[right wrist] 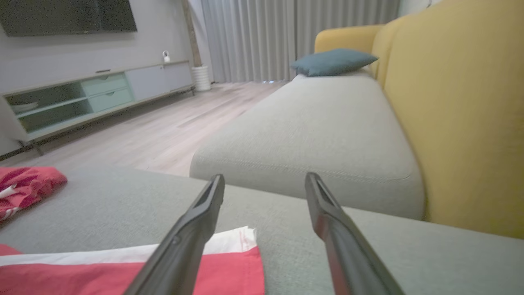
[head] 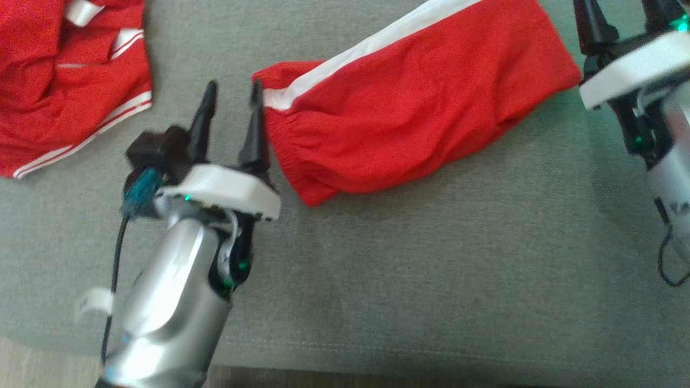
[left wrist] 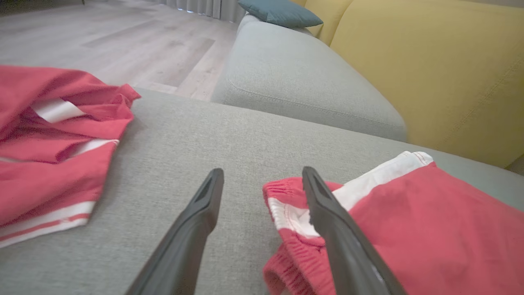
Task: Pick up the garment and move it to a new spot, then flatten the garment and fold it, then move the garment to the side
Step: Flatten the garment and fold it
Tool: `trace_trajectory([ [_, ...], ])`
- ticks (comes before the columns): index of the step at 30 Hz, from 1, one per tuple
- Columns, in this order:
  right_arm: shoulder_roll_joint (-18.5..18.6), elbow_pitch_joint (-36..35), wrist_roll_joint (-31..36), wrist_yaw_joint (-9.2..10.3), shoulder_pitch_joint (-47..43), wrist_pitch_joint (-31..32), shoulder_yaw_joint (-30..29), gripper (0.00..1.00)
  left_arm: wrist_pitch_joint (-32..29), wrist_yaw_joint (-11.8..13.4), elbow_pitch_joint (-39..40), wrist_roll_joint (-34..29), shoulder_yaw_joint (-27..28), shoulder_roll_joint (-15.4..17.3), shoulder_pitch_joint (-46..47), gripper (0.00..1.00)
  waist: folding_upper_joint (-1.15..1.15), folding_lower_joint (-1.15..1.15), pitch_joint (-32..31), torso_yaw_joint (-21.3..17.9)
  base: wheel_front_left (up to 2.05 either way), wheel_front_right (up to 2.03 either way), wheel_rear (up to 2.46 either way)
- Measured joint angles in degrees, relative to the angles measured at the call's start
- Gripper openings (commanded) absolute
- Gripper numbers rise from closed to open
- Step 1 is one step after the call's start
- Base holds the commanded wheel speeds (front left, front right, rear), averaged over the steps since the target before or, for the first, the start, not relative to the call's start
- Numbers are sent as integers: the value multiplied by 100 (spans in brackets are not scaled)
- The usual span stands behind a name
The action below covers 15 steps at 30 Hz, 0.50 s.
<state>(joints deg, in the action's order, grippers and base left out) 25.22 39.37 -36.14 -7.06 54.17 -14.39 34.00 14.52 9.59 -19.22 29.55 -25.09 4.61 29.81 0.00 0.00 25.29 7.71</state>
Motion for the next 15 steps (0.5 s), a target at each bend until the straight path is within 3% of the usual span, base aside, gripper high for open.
trace_trajectory([
  [6, -119, -1094, 794, 0, -1165, -18, -1322, 100, 4, 304, 751, -883, 366, 216, -581, 100, 0, 0, -246, -244, 0, 0, 0],
  [9, -432, -1591, 1212, 0, -2116, -24, -1791, 100, 19, 353, 1053, -1257, 452, 297, -692, 100, 0, 0, -428, -406, 0, 0, 0],
  [15, -902, -2407, 1657, 0, -3198, 213, -2402, 100, 19, 344, 1134, -1485, 539, 434, -1063, 100, 0, 0, -703, -613, 0, 0, 0],
])
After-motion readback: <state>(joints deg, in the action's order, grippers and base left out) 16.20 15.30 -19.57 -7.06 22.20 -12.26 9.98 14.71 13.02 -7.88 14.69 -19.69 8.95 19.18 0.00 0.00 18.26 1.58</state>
